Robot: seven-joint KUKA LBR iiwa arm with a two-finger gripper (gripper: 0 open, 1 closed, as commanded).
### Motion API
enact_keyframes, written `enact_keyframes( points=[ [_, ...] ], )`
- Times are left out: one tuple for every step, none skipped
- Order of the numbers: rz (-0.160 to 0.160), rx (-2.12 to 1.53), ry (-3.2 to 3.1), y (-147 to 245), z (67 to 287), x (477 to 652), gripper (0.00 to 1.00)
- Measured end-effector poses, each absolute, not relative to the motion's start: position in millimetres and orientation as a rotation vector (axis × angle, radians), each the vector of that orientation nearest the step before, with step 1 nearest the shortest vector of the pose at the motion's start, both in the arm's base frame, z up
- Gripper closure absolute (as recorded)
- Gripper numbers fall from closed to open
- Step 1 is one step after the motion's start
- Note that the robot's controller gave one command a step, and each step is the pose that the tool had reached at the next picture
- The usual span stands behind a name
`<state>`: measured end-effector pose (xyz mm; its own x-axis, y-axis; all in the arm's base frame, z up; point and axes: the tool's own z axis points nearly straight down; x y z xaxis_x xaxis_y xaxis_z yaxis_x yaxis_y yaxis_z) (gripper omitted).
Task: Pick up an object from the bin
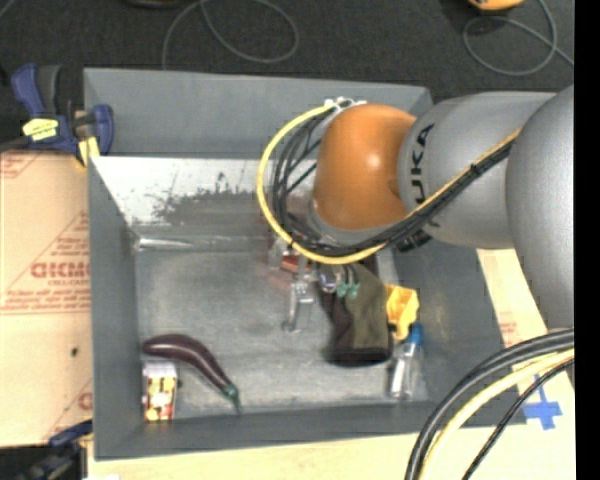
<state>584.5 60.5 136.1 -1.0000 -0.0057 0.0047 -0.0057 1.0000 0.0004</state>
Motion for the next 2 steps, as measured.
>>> enact_keyframes(
  points=[
    [-0.002,0.007,-3.145,60.3,140.9,586.2,0.0],
    [-0.001,0.111,-3.142,-2.9,110.9,587.8,0.0]
  ],
)
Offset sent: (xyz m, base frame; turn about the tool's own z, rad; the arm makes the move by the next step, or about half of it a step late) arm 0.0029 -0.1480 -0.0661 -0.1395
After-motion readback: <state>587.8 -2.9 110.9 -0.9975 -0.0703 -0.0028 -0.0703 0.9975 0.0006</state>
